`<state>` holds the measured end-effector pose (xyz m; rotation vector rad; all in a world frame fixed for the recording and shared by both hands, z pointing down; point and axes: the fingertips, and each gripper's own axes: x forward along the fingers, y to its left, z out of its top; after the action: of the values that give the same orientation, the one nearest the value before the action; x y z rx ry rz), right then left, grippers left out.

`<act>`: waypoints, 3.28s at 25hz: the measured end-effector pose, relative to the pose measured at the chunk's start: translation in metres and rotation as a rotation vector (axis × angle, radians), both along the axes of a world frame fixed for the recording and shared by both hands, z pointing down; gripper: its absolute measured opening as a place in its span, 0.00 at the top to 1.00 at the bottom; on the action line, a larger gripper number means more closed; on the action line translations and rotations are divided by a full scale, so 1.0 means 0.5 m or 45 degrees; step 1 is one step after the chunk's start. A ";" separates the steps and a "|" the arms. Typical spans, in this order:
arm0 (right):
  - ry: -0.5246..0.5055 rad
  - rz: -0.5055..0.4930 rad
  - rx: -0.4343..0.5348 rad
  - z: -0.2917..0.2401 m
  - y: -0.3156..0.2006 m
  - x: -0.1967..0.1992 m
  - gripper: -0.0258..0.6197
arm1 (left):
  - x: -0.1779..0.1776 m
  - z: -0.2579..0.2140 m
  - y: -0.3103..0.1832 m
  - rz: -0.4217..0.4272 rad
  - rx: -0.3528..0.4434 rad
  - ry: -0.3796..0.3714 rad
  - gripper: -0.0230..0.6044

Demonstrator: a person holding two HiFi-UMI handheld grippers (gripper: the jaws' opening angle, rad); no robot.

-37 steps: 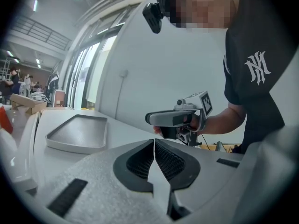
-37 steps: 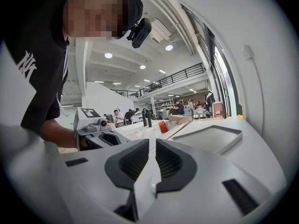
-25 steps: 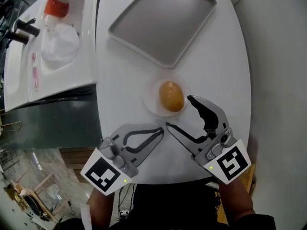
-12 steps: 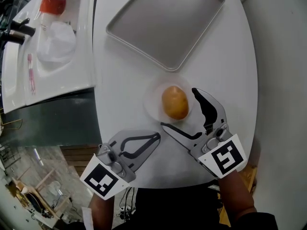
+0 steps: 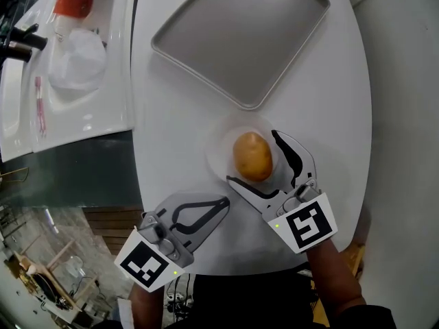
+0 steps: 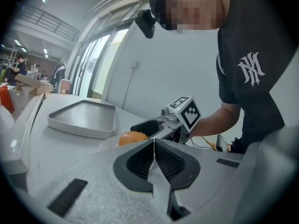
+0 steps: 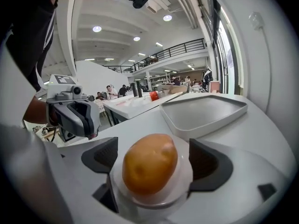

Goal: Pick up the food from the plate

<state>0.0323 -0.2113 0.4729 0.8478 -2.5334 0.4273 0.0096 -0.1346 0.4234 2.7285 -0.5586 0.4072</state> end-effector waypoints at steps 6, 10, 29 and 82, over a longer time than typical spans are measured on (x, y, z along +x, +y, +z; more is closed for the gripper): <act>0.049 -0.019 -0.029 0.019 -0.001 -0.007 0.31 | -0.005 -0.008 -0.009 -0.022 0.001 0.026 0.95; 0.086 -0.037 -0.035 0.030 0.001 -0.009 0.31 | -0.005 -0.019 -0.008 -0.031 -0.006 0.066 0.95; 0.160 -0.088 -0.059 0.052 0.006 -0.012 0.31 | -0.002 -0.035 -0.006 -0.023 0.005 0.110 0.95; 0.062 0.044 0.293 -0.232 0.312 -0.031 0.35 | -0.059 -0.183 0.339 -0.071 0.228 0.053 0.95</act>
<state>0.0166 -0.0553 0.3567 0.9738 -2.5587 0.1250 -0.0200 0.0351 0.3321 2.8755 -0.6888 0.2986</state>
